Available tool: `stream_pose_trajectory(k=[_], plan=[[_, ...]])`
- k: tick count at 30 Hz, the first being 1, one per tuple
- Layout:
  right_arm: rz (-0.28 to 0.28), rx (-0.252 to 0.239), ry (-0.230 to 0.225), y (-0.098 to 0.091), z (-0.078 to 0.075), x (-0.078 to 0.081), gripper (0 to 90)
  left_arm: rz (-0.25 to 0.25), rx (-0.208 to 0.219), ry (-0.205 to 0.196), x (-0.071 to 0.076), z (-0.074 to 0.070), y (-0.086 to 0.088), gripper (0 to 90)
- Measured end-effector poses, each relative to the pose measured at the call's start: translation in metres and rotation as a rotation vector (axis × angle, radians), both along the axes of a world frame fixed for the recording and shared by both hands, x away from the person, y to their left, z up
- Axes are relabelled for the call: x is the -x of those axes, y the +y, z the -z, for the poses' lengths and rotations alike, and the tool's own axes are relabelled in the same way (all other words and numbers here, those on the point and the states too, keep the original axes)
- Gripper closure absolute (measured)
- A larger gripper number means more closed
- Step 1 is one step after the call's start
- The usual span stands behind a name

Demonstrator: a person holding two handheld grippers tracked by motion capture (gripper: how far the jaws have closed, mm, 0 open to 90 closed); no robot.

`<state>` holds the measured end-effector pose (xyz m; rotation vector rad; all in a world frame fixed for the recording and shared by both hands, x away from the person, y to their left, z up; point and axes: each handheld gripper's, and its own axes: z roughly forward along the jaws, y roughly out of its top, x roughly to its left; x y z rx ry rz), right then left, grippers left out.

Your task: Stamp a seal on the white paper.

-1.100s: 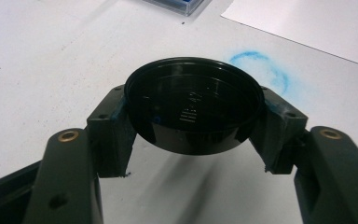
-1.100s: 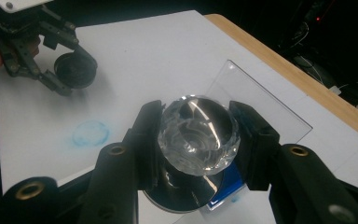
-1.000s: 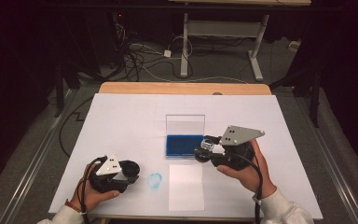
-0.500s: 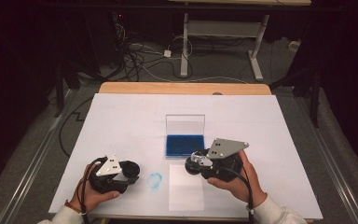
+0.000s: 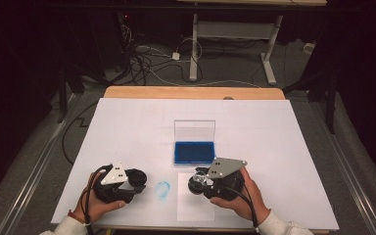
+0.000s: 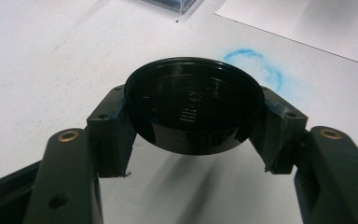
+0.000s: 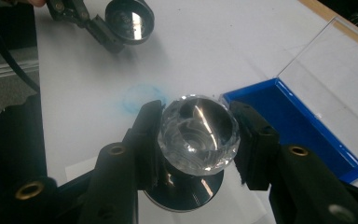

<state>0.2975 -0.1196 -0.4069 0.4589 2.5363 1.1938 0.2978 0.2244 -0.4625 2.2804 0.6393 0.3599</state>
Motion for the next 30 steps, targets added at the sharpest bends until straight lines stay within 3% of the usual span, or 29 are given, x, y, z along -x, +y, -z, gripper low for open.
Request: stream_pose_trajectory(k=[13,30], plan=[[-0.021,0.045,0.044,0.007,0.022,0.0,57.2,0.004,-0.002,0.003,-0.001,0.0,-0.001,36.9],[-0.03,0.072,0.072,0.01,0.032,0.0,57.2,0.006,-0.003,0.004,-0.001,0.0,-0.002,36.9]])
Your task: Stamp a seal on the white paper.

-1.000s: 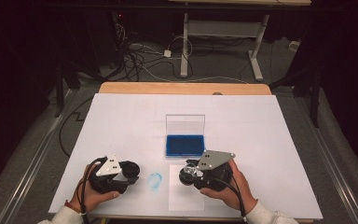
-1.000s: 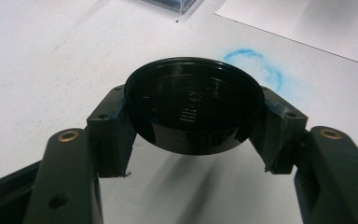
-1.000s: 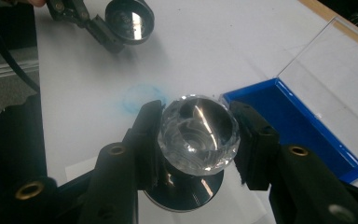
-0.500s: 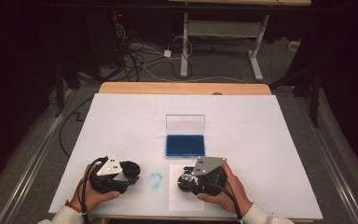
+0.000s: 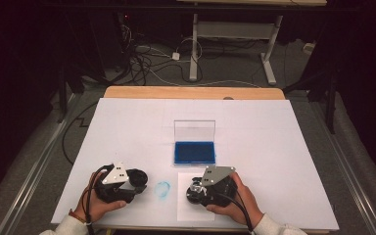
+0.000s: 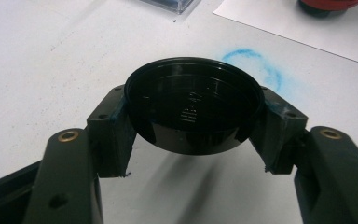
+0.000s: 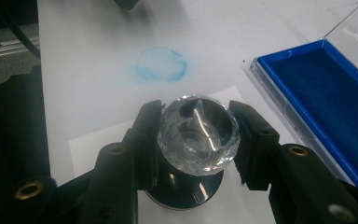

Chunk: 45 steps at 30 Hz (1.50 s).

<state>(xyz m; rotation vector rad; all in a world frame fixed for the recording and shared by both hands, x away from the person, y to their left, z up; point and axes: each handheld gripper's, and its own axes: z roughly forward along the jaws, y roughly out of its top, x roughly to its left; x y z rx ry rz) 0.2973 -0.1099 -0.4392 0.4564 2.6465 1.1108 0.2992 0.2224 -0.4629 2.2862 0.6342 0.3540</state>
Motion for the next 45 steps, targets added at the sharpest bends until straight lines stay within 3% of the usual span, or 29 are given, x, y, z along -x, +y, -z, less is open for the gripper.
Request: stream_pose_trajectory(k=[9,12,20,33,45], plan=[[-0.009,0.016,-0.002,0.0006,0.0081,0.0016,57.2,-0.003,0.001,0.0,0.0001,-0.0001,0.0001,36.9],[-0.009,0.052,-0.024,0.0037,0.0074,0.0054,57.2,0.0,-0.004,0.0,0.0002,0.0,-0.001,36.9],[-0.009,0.067,-0.026,0.0052,0.0069,0.0066,57.2,0.005,-0.006,0.0,0.0004,0.0001,-0.0019,36.9],[-0.009,0.082,-0.04,0.0061,0.0067,0.0079,57.2,0.003,-0.005,0.004,0.0,0.0004,-0.002,36.9],[-0.02,0.071,-0.023,0.0036,0.0067,0.0046,57.3,0.003,-0.004,0.004,0.0008,0.0003,-0.0007,36.9]])
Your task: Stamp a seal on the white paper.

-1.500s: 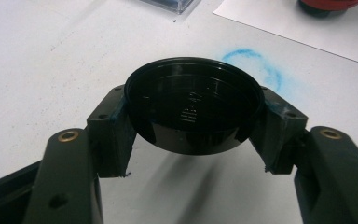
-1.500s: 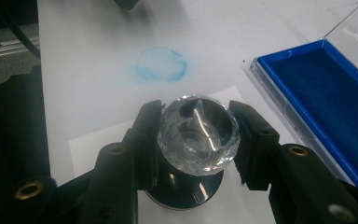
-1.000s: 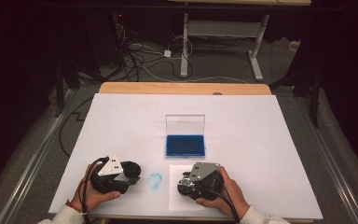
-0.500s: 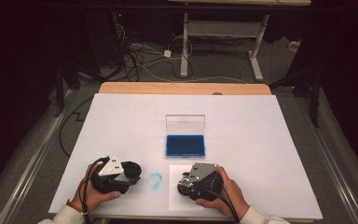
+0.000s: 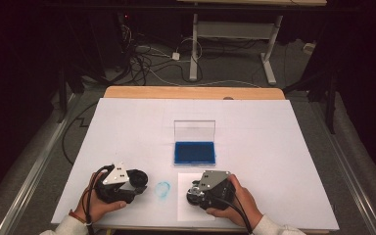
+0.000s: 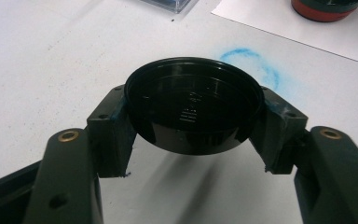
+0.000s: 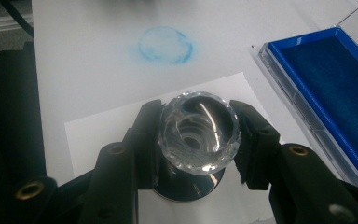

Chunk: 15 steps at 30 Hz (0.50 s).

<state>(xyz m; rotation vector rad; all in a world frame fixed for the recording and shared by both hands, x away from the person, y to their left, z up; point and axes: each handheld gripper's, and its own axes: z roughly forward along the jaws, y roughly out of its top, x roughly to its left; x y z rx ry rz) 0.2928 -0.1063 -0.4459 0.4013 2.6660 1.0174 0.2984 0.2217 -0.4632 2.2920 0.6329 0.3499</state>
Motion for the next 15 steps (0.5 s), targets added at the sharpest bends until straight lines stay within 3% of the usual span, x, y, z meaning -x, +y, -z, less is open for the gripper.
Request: stream_pose_trajectory(k=[12,15], plan=[[0.008,0.029,-0.036,0.0043,-0.0007,0.0054,57.3,0.008,-0.005,0.004,-0.0007,0.0006,-0.0015,36.9],[0.01,0.022,-0.027,0.0032,-0.0003,0.0044,57.3,0.008,-0.004,0.003,-0.0006,0.0004,-0.0016,36.9]])
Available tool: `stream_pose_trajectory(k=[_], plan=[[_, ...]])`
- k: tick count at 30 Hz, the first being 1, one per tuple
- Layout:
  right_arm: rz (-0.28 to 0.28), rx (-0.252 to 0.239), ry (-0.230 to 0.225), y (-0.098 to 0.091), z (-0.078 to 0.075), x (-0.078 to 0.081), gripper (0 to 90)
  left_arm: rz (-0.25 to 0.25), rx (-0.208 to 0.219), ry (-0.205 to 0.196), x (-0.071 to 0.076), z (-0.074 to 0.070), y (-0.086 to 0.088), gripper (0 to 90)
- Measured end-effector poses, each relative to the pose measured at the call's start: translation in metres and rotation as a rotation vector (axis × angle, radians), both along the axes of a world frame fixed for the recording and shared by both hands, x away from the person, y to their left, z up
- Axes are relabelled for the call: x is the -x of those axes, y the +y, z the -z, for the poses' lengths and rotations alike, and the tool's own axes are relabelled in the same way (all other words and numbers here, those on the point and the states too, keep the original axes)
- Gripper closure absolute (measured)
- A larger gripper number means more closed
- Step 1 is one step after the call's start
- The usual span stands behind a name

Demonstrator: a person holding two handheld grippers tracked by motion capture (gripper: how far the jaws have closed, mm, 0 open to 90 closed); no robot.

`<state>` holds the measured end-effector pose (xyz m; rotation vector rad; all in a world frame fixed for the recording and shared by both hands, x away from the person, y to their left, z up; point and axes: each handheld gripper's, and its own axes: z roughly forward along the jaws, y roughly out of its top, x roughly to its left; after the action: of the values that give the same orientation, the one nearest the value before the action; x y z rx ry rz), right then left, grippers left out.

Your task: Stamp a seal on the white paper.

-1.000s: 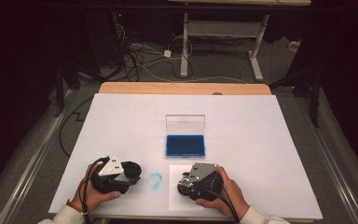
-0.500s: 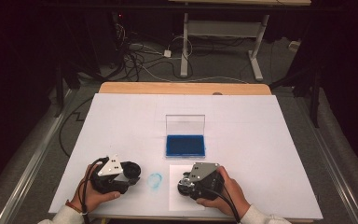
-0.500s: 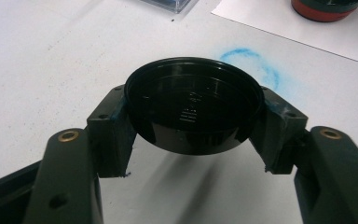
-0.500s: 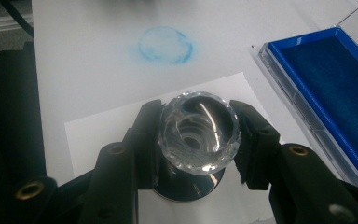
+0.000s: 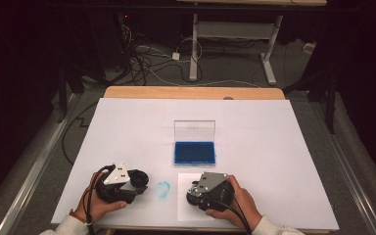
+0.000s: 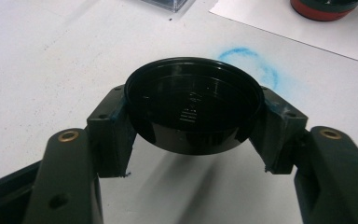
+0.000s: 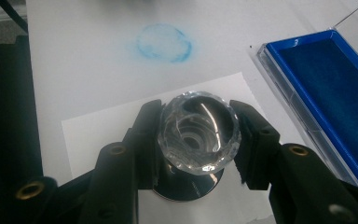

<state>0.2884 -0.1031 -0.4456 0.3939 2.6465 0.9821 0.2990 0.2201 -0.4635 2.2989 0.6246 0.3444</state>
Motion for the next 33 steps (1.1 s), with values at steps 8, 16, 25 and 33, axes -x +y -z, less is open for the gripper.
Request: stream_pose_trajectory(k=[8,16,25,33], plan=[[0.002,0.014,-0.01,0.0023,-0.0004,0.0009,57.3,0.002,-0.001,0.002,0.0003,0.0003,0.0003,36.9],[-0.005,0.011,-0.012,0.0,0.0,0.0007,57.3,0.005,-0.002,0.004,0.0003,0.0002,-0.0005,36.9],[-0.009,0.012,-0.005,-0.0003,0.0,-0.0002,57.3,0.002,0.0,0.003,0.0012,0.0002,0.0011,36.9],[-0.007,0.019,-0.015,0.0014,0.0001,0.0003,57.3,-0.002,0.001,0.005,0.0002,0.0001,0.0012,36.9]])
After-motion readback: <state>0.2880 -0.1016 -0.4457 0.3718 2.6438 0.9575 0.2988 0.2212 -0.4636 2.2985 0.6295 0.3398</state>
